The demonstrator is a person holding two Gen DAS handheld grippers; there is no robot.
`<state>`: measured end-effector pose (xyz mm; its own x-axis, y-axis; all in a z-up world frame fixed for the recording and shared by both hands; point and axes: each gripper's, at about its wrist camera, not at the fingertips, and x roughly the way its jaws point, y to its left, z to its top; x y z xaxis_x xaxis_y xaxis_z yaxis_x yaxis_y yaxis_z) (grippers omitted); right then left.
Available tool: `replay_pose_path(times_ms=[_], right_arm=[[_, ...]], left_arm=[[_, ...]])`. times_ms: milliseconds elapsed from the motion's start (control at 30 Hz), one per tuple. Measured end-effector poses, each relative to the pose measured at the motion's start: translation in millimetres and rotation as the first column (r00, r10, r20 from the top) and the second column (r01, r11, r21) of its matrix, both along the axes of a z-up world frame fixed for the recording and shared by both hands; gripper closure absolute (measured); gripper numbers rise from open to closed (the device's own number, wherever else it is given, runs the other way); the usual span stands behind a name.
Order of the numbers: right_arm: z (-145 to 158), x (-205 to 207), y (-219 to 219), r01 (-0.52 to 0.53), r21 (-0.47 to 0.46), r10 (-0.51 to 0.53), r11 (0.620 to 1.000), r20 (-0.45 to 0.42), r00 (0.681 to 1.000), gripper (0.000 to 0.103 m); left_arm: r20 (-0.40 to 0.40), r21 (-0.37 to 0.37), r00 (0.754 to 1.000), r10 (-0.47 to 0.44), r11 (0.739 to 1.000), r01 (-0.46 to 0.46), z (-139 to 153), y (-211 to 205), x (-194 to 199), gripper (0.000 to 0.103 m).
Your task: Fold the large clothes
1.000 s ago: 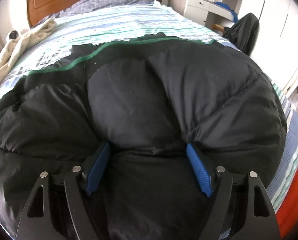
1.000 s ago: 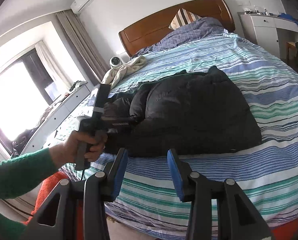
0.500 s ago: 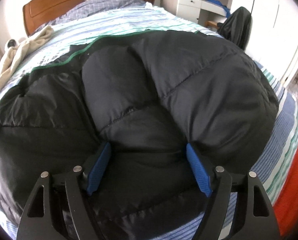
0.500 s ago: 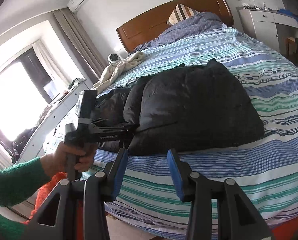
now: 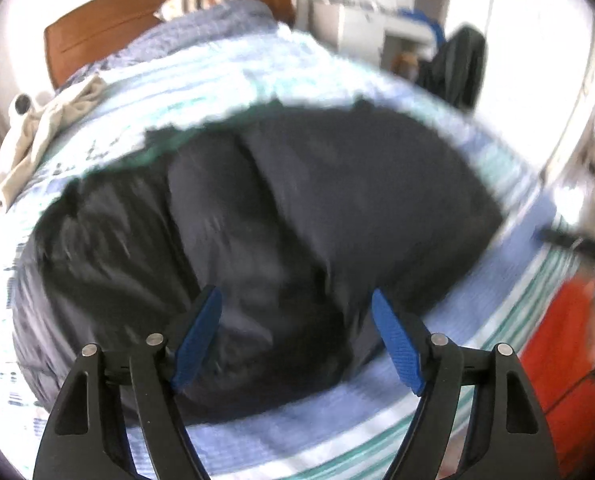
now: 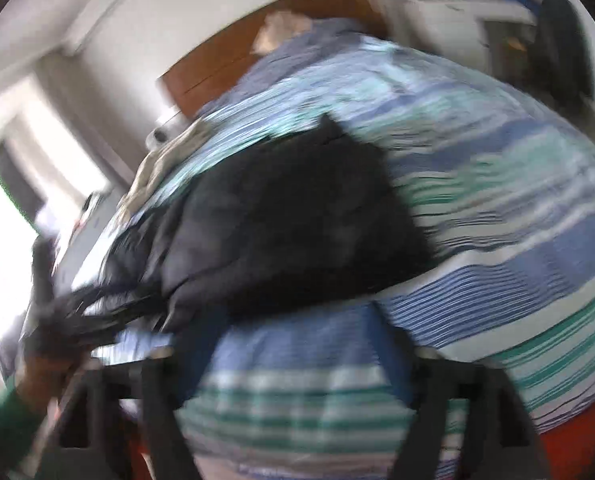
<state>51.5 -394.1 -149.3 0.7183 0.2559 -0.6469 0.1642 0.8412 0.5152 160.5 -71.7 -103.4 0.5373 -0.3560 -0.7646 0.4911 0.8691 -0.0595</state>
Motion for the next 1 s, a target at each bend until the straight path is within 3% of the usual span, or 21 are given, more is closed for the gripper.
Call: replay_pose_path(times_ms=[67, 167, 267, 333, 500, 600, 633, 700, 767, 833, 933, 1000], right_arm=[[-13, 8, -18, 0.034, 0.127, -0.028, 0.991, -0.050, 0.998, 0.022], [-42, 17, -25, 0.065, 0.322, -0.030, 0.944, -0.111, 0.993, 0.022], [-54, 27, -26, 0.136, 0.333, -0.104, 0.933, -0.113, 0.988, 0.022], [-53, 38, -28, 0.192, 0.334, -0.170, 0.923, -0.094, 0.981, 0.022], [-66, 69, -25, 0.284, 0.329, -0.260, 0.901, -0.116, 0.959, 0.023], [-65, 61, -24, 0.283, 0.376, -0.286, 0.882, -0.050, 0.957, 0.072], [-59, 54, -25, 0.274, 0.393, -0.288, 0.878, -0.023, 0.957, 0.076], [-39, 45, -25, 0.239, 0.354, -0.270, 0.904, 0.042, 0.962, 0.078], [-4, 37, -11, 0.172, 0.230, -0.208, 0.958, 0.142, 0.968, 0.078], [28, 34, 10, 0.111, 0.109, -0.133, 0.988, 0.222, 0.966, 0.078], [72, 31, 56, 0.024, -0.075, 0.002, 0.997, 0.326, 0.945, 0.078], [94, 30, 84, -0.024, -0.178, 0.089, 0.984, 0.369, 0.925, 0.078]], left_arm=[[0.003, -0.076, 1.000, 0.000, 0.997, 0.000, 12, 1, 9, 0.024], [-0.010, -0.074, 0.999, -0.051, 0.996, 0.050, 4, -15, 19, 0.024], [-0.096, -0.026, 0.990, -0.104, 0.994, 0.102, -32, -38, 30, 0.024], [-0.123, -0.014, 0.987, -0.101, 0.995, 0.100, -55, -43, 34, 0.017], [-0.138, -0.053, 0.985, -0.105, 0.994, 0.099, -66, -41, 37, 0.012], [-0.161, -0.026, 0.980, -0.116, 0.993, 0.113, -58, -39, 37, 0.014], [-0.183, -0.023, 0.977, -0.110, 0.994, 0.108, -51, -37, 37, 0.017], [-0.208, -0.053, 0.973, -0.104, 0.994, 0.095, -25, -26, 40, 0.024], [-0.171, -0.096, 0.980, -0.106, 0.991, 0.090, 16, -15, 46, 0.024], [-0.140, -0.108, 0.983, -0.115, 0.989, 0.101, 53, -13, 54, 0.020], [-0.155, -0.124, 0.970, -0.188, 0.978, 0.170, 101, -27, 72, 0.016], [-0.207, -0.129, 0.946, -0.252, 0.965, 0.229, 126, -42, 84, 0.016]])
